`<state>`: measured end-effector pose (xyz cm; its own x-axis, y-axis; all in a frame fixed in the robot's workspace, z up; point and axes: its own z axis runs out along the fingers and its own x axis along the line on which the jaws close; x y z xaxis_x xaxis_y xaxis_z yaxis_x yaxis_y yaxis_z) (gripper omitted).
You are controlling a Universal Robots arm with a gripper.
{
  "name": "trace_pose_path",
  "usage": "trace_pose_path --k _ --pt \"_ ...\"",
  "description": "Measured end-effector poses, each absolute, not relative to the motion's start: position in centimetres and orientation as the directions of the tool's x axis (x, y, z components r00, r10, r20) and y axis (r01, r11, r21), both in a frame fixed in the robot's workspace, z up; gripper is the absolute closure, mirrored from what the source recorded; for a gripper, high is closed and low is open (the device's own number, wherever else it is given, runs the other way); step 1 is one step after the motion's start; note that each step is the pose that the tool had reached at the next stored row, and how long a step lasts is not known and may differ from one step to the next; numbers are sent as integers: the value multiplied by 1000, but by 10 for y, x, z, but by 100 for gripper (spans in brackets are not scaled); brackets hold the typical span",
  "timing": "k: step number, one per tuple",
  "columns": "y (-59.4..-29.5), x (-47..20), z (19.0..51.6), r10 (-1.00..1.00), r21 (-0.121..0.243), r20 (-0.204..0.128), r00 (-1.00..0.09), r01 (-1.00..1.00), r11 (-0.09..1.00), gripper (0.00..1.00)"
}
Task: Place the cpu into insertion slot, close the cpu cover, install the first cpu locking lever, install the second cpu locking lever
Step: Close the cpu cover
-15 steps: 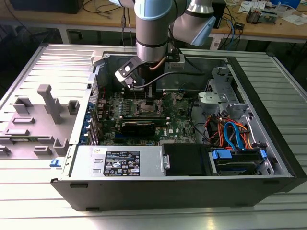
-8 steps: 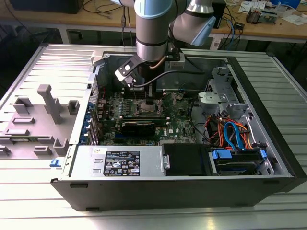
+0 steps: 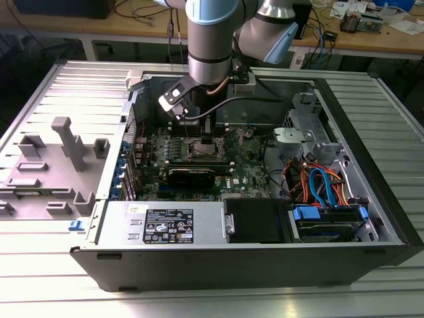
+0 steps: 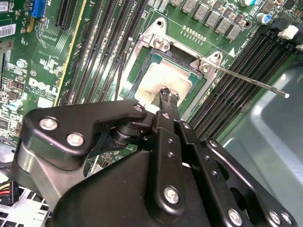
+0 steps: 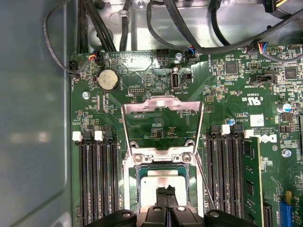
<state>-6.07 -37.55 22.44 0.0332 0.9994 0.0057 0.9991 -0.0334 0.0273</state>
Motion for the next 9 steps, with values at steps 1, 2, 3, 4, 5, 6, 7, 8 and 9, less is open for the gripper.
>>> trace_pose_path --k 1,2,3,4,5,6,7,8,9 --pt "-375 -61 225 999 27 6 33 999 -33 89" --pt "-375 -61 225 999 27 6 33 999 -33 89" --pt "-376 -61 225 999 27 6 33 999 -33 89" --pt "-376 -61 225 999 27 6 33 999 -33 89" --pt "-376 -61 225 999 27 6 33 999 -33 89" --pt "-376 -61 225 999 27 6 33 999 -33 89" --pt "-376 -61 226 999 27 5 33 999 -33 89" --pt "-376 -61 227 999 27 5 33 999 -33 89" --pt "-376 -61 227 999 27 6 33 999 -33 89"
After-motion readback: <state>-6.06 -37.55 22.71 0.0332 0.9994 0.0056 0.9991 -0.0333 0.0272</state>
